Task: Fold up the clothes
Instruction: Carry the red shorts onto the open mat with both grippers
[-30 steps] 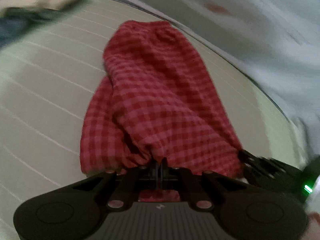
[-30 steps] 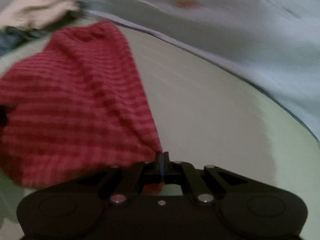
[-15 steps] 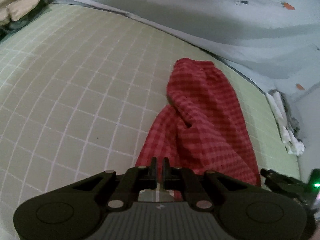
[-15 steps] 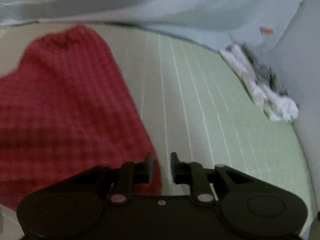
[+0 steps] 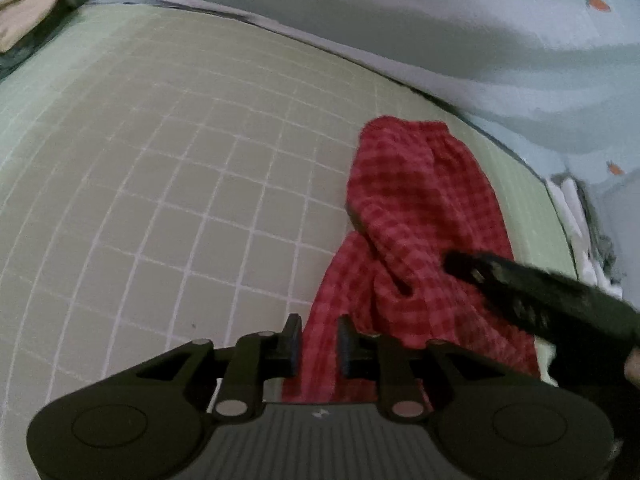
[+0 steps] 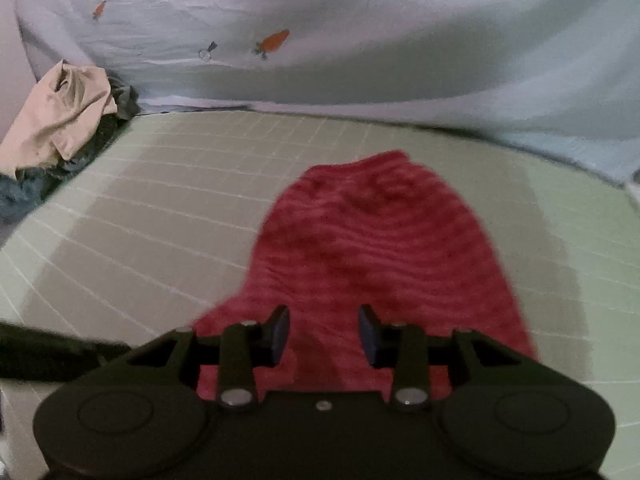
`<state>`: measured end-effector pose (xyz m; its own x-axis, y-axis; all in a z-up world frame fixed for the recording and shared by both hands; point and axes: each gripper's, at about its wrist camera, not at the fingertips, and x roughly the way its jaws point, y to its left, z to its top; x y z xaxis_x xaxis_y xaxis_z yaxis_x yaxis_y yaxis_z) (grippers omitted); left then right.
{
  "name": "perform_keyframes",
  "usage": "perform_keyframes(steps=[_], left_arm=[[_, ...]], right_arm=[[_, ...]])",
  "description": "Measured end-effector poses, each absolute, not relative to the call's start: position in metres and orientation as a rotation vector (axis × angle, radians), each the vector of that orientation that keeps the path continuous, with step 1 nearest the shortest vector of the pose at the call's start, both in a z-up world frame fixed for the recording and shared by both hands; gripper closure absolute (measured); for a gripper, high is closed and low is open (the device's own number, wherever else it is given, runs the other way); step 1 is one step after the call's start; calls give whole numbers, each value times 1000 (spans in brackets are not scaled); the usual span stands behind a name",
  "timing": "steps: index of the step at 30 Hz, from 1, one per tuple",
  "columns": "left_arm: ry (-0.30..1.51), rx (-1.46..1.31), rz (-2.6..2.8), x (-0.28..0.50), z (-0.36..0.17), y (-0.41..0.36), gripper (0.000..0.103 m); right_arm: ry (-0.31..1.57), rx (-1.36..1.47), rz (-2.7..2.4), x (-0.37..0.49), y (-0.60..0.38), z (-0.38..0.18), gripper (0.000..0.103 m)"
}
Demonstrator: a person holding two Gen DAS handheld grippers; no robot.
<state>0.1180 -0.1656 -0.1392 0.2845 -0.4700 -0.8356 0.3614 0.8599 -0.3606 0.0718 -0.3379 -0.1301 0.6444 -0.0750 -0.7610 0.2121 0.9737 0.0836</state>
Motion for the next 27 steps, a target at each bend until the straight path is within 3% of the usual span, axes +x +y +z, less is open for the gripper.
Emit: perform_keyframes(steps=[7,9,10,11,20,24,25,26,27], left_arm=[[1235,-75,-669,126,-159,-183,74],[1263,-90,-693,125,-165,-187,77],[1265,-96,-697,124,-167,-189,92],[1257,-93,-686,123,-166,-190,102],[1051,-120,-430,91,-124,-165,102],[1008,-67,-275,64,-120,-149,102],[1018,-100,-241,57,-122,-141,102],[1028,-126,-206,51,-125,-133,102],[1037,-140,-173,44,-127,-127,102]], right_arm=[[924,231,-93,85,-313,-153,61],[945,221,-86,84,-310,-161,82],[946,214,-90,81,-309,-162,99],[931,214,-98,78,-314,-161,100],[763,358,-347,-2,-397,-126,103],[818,342,-435,-29,-412,-138,97],[838,350,-446,-34,-416,-144,92],[862,338,-456,-36,-418,-151,76],[886,325,-466,-38,-420,-157,66]])
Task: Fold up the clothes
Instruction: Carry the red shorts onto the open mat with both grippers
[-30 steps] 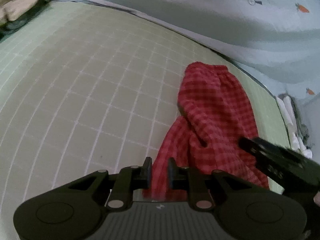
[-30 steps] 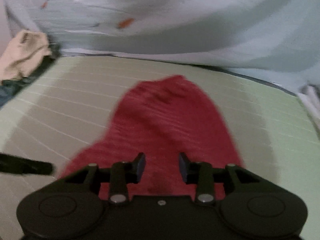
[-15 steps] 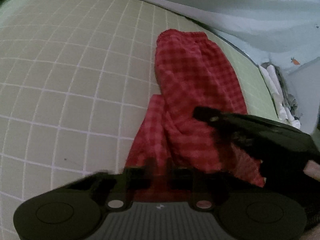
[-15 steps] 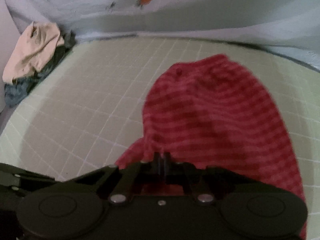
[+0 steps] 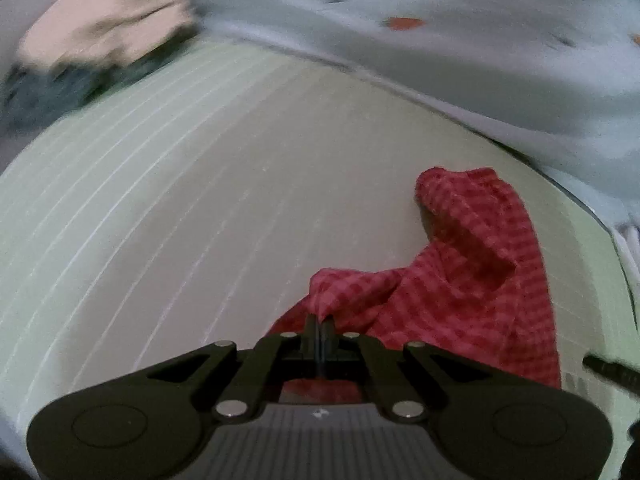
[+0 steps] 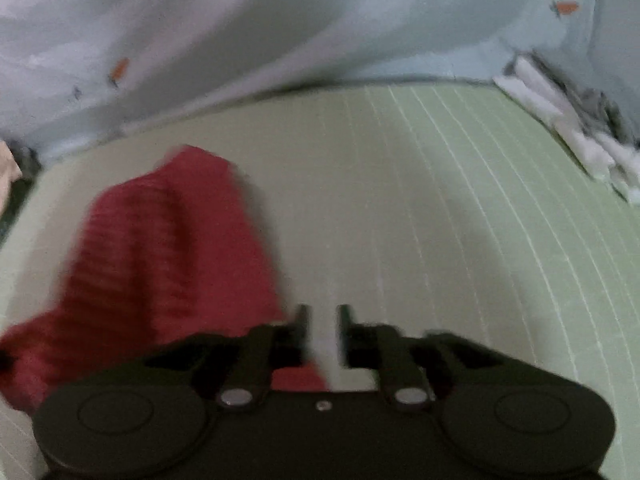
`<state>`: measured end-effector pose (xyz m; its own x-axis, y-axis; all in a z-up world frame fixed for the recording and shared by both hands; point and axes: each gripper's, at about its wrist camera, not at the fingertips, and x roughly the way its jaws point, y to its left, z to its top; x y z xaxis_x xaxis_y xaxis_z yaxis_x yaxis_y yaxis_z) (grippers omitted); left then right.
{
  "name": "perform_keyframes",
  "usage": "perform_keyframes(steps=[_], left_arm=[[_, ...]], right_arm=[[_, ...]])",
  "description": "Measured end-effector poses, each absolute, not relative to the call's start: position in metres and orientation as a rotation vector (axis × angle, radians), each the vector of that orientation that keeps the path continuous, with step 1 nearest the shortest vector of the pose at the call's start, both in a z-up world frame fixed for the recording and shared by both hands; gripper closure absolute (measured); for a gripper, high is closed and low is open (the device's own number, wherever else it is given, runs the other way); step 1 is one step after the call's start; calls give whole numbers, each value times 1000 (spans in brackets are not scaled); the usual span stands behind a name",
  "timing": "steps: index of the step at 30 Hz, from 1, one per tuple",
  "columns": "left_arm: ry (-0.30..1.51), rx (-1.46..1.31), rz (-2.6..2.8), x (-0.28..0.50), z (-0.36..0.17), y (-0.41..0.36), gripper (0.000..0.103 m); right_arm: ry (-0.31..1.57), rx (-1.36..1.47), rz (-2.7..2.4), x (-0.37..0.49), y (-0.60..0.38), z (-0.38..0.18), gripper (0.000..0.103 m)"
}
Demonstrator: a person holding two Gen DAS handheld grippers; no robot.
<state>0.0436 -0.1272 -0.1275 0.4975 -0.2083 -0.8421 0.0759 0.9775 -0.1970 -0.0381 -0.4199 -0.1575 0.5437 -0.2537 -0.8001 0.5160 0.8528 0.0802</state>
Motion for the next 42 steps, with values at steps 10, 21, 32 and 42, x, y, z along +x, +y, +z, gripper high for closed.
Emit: perform_keyframes(steps=[10,21,32,42], left_arm=[[1075,-252,-61,-9,-136,-108,101],[1096,-166,-56,-18,-150,-141,101],[1091,-241,-135,-10,-149,-162,93],[1072,-241,-157,20,-138,-152,88]], right_arm=[[940,303,-184,-54,-397,-183,55],[895,65,-301,-99,-416,-177,103],[1038,161,-576,-154,-492,-188,96],[872,213,-486,-94,-497,-163,72]])
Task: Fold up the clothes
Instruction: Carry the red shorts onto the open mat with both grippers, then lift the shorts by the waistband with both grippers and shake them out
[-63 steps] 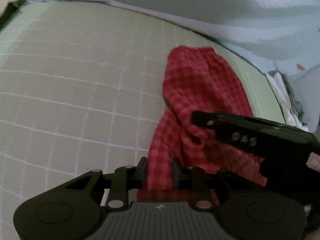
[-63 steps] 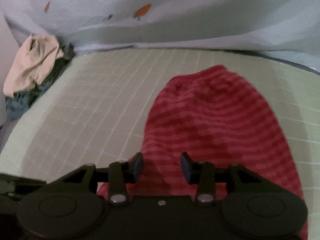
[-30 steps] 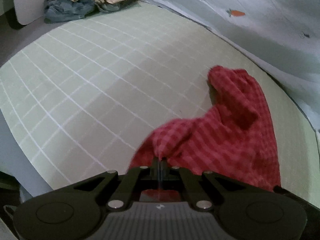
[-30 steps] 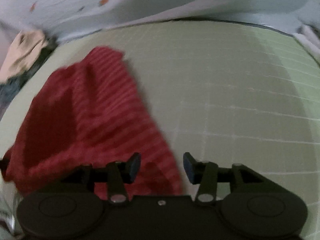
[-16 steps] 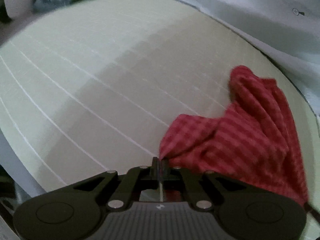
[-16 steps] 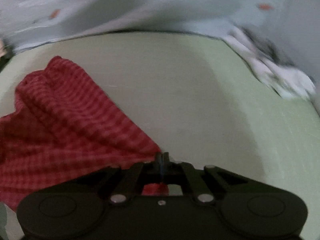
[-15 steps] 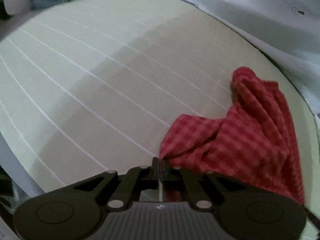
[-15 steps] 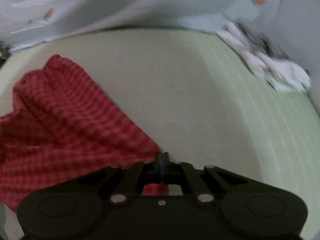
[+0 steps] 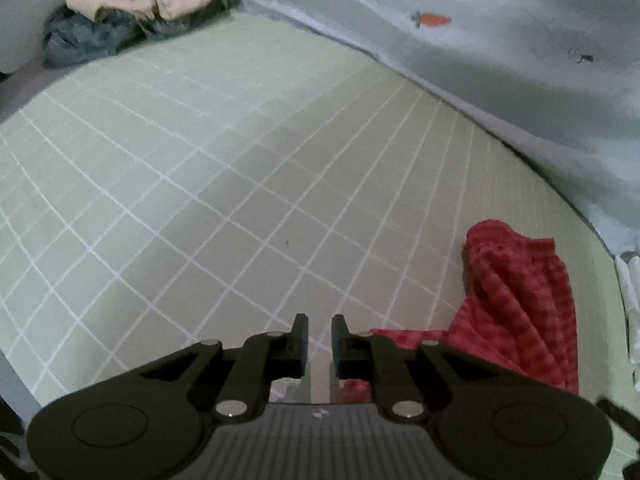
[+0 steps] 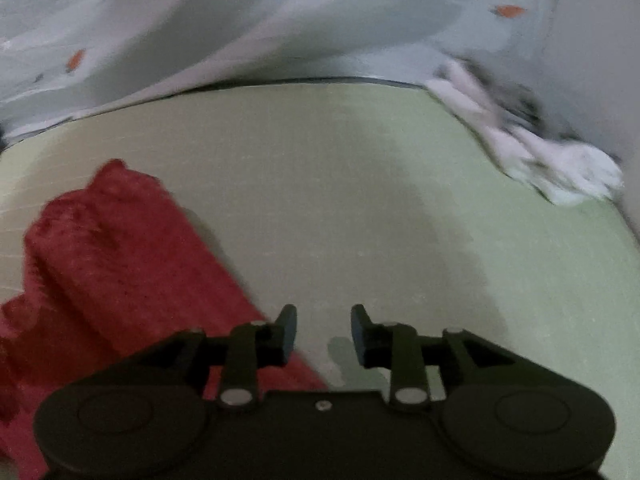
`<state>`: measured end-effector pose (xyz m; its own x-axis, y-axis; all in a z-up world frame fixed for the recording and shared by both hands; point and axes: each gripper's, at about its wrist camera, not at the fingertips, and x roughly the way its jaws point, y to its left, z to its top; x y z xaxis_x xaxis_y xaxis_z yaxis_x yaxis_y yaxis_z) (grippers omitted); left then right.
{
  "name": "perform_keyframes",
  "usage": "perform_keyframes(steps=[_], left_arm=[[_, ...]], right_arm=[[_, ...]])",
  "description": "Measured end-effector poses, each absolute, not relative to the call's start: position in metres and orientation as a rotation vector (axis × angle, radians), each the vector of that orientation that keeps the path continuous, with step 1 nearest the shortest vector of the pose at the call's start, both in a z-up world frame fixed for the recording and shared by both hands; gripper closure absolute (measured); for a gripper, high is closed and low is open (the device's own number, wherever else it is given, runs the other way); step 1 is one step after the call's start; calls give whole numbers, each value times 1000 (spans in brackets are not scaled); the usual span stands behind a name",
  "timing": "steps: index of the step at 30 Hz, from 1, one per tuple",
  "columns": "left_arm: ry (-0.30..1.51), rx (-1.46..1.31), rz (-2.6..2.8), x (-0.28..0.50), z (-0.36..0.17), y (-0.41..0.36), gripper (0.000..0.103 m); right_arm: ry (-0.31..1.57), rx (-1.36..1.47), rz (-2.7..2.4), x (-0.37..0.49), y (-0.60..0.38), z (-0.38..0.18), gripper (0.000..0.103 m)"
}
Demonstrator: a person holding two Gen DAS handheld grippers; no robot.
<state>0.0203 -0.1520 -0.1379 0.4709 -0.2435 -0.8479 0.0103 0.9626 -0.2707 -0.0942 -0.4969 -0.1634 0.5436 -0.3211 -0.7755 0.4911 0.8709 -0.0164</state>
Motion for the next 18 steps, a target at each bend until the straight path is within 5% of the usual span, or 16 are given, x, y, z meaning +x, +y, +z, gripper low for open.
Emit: perform_keyframes(steps=[6,10,12,14,18], left_arm=[[1143,-207,-265,39,-155,-177,87],[1138,-143,-358,48,-157,-197,75],[1138,-104,-388,48,-160,-206,74],[1171,-79,-394,47,-167,-213,74],[1169,-36,-382,43,-170,-223,73]], right_arm=[[874,92,-273,-23,-460,-165,55],[900,38,-186,16,-444,-171,42],[918,15,-166,31,-442,-176,47],[938,13,-138,40,-444,-181,103],[861,28,-103,21,-459,-167,102]])
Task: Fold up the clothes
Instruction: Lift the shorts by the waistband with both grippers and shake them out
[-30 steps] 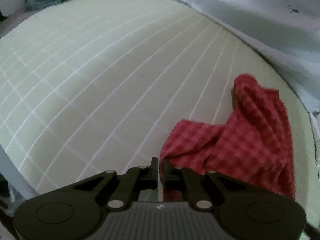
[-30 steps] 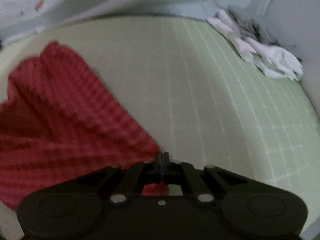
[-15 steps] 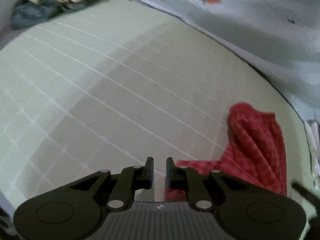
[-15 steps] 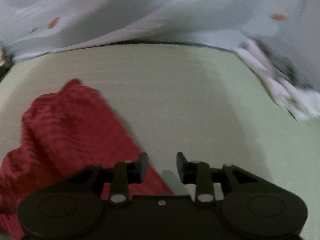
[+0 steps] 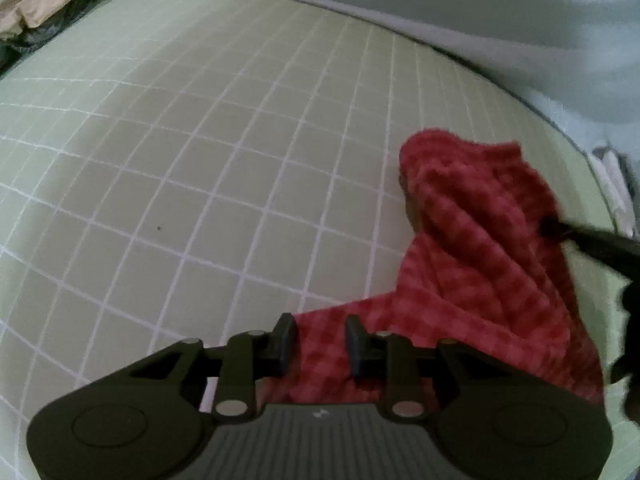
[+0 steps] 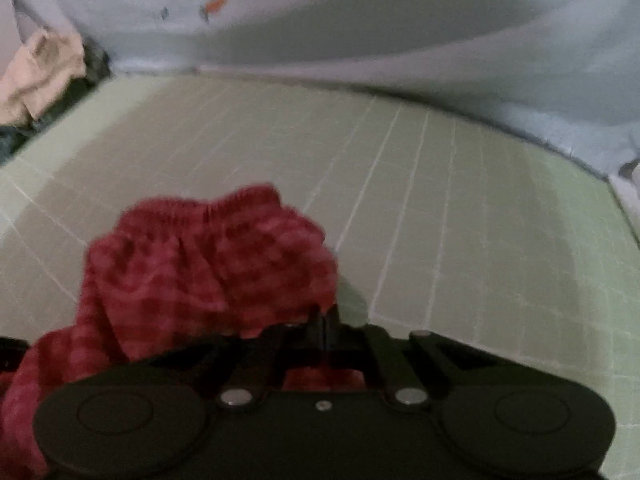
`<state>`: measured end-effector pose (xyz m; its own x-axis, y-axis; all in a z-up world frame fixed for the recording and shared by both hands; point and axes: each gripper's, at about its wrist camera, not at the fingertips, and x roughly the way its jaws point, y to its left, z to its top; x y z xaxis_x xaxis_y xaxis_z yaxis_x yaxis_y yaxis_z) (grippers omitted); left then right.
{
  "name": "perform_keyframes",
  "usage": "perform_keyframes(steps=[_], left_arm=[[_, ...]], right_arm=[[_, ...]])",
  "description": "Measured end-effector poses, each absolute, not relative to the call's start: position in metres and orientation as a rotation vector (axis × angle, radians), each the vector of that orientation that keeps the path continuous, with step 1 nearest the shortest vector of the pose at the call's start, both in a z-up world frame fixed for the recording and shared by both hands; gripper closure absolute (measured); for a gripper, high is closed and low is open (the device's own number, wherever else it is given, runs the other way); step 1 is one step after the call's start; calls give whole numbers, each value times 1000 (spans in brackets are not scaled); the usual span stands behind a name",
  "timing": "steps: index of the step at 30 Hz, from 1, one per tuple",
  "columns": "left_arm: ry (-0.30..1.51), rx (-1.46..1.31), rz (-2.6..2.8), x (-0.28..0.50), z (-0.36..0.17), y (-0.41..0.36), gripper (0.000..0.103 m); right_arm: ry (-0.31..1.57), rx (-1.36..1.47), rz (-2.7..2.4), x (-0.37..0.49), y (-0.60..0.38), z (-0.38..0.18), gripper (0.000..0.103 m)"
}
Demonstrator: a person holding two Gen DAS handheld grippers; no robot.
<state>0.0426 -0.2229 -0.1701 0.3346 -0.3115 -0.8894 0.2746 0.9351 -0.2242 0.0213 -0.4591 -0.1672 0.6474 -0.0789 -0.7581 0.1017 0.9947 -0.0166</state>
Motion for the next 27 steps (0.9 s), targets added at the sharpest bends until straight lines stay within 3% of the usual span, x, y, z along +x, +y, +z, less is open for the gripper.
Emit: perform_keyframes(steps=[6,14,15,18,19,27], left_arm=[[1174,-25,-349,42,-168,-227,73],[1194,79,-330,45,-161,-246,67],[1198,68,-328,46,-160,-245,67],[1197,23,-335,52,-154,-244,67],[1188,23,-345,54,-151,-247,67],[1124,45,-483,83,-131,-296,64]], right_arm=[[703,55,-337,-49,-517,-123,102],[937,70,-718,-106,-573,-181,99],[938,94,-736,-112,-573,-185,97],[938,118,-762,-115,-573,-186,75],[930,124,-765,-114,-574,-184,63],[785,391,-726,-118,-602,-166,44]])
